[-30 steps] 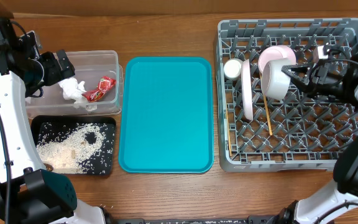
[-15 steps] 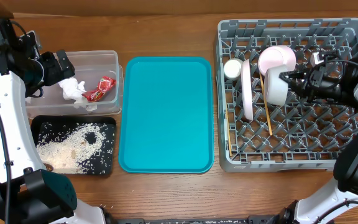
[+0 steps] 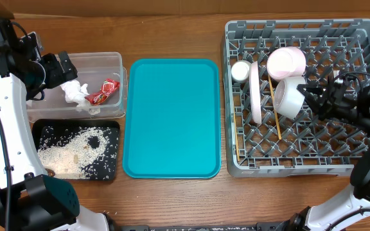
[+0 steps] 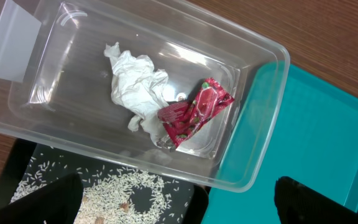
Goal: Sort waste into correct bins and load items into the dishwasher
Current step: 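Lift the white bowl and carry it into the rack's right side, then lower the white bowl into the rack and tilt it upright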
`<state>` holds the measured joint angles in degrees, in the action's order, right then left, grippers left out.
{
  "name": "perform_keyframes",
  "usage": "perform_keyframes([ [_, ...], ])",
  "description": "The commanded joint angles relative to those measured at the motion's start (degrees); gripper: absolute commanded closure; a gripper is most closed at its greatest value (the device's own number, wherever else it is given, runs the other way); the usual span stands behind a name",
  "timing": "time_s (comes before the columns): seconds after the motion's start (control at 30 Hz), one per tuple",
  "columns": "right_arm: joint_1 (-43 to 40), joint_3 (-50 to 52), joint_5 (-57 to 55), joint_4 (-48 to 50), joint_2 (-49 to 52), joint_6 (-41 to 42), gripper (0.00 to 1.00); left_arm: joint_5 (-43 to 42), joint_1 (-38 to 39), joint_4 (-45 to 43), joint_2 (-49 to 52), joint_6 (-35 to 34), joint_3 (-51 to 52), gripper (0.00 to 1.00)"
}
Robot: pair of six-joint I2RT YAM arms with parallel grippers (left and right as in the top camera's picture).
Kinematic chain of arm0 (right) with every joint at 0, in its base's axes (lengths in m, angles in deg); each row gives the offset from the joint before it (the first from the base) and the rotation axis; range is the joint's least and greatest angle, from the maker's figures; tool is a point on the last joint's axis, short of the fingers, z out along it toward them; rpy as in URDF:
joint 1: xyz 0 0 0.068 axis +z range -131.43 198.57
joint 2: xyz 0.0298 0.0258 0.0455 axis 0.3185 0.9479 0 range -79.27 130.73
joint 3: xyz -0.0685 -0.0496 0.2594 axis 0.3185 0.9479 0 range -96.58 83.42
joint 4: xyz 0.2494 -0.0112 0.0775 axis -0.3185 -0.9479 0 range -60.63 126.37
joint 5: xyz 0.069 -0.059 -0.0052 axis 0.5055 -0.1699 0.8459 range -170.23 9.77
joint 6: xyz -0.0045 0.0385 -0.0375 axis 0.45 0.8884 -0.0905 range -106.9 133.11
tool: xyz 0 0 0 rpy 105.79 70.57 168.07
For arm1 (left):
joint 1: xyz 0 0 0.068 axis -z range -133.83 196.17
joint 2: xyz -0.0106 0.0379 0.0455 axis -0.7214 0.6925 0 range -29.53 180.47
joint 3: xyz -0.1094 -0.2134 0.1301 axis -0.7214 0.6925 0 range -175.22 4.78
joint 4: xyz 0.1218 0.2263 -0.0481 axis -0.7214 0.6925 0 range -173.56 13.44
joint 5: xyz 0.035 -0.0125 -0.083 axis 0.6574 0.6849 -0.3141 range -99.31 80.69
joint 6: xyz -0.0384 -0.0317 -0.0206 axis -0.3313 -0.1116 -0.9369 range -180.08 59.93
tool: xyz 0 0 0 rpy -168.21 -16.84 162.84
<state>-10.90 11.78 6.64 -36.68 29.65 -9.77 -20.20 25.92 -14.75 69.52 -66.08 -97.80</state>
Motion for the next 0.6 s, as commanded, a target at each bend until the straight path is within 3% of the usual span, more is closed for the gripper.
perform_keyframes([
  [0.0,0.0,2.2,-2.3,1.3,-0.1,-2.7,0.96,-0.5,0.0,-0.1,-0.9,-0.4,-1.4,0.00],
  [0.57,-2.0,2.1,3.1,2.4,-0.2,1.1,0.96,-0.5,0.0,-0.1,-0.9,-0.4,-1.4,0.00],
])
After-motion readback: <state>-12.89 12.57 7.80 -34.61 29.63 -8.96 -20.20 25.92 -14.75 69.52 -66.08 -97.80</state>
